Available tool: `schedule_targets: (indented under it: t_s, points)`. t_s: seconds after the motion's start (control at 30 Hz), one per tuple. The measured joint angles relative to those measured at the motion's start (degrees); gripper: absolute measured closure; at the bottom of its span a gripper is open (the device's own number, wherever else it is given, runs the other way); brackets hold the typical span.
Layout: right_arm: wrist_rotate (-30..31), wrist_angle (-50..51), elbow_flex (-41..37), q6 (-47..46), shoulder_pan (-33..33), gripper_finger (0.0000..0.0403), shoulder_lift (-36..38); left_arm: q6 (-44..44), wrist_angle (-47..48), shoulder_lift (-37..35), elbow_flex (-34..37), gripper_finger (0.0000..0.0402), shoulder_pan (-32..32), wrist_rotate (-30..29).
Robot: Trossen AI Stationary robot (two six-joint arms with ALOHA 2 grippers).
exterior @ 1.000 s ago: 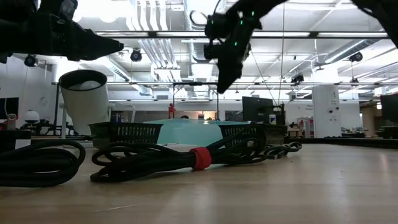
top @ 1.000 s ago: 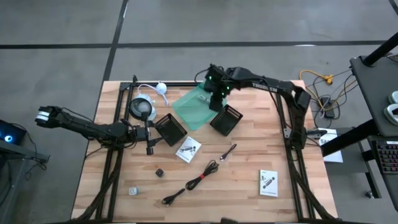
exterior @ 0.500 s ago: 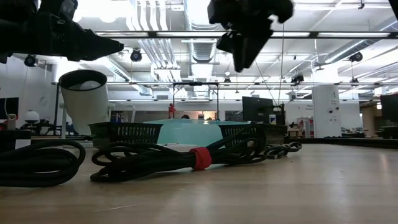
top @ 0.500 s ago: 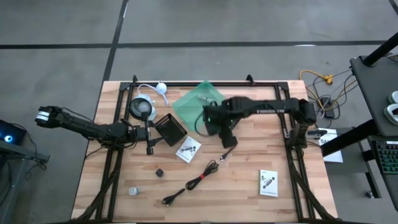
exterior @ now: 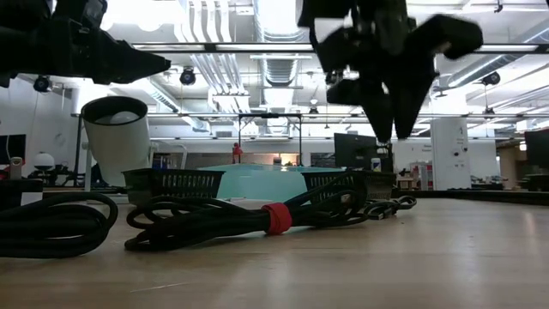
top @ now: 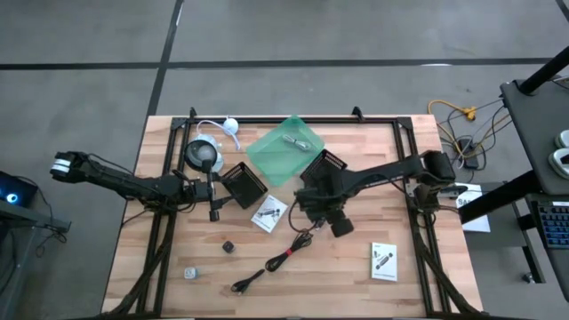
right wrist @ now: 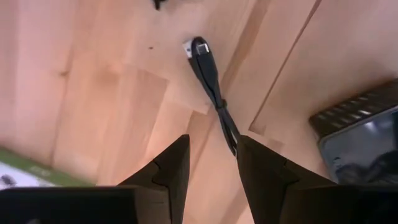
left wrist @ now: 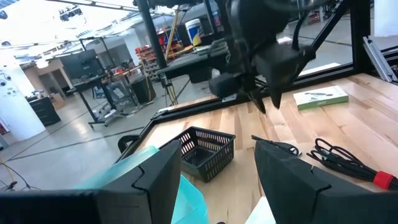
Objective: Pick and place items into bin
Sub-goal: Put the top black charger cable into the green bin
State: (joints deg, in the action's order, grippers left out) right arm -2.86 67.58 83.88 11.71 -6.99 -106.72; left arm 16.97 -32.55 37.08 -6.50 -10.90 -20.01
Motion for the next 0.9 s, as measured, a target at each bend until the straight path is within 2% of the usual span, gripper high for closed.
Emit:
schedule_targets:
  t_s: [0.23, 0.5, 0.73, 0.9]
  points:
    - [-0.02, -9.62, -7.10, 3.03, 0.03, 0.0289, 0.00, 0.00, 0.01, 0.00, 0.00, 0.0213, 0.00, -0.02]
    - [0.00, -17.76, -12.35, 3.74, 0.11, 0.0286, 0.00, 0.00, 0.00, 0.07, 0.00, 0.0213, 0.00, 0.00]
    - [0.00, -20.61, -15.62, 5.26, 0.14, 0.0293, 0.00, 0.00, 0.01, 0.02, 0.00, 0.0213, 0.00, 0.00]
    - [0.07, -27.67, -19.48, 7.45, 0.14, 0.0292, 0.02, 0.00, 0.02, 0.02, 0.00, 0.0213, 0.00, 0.00]
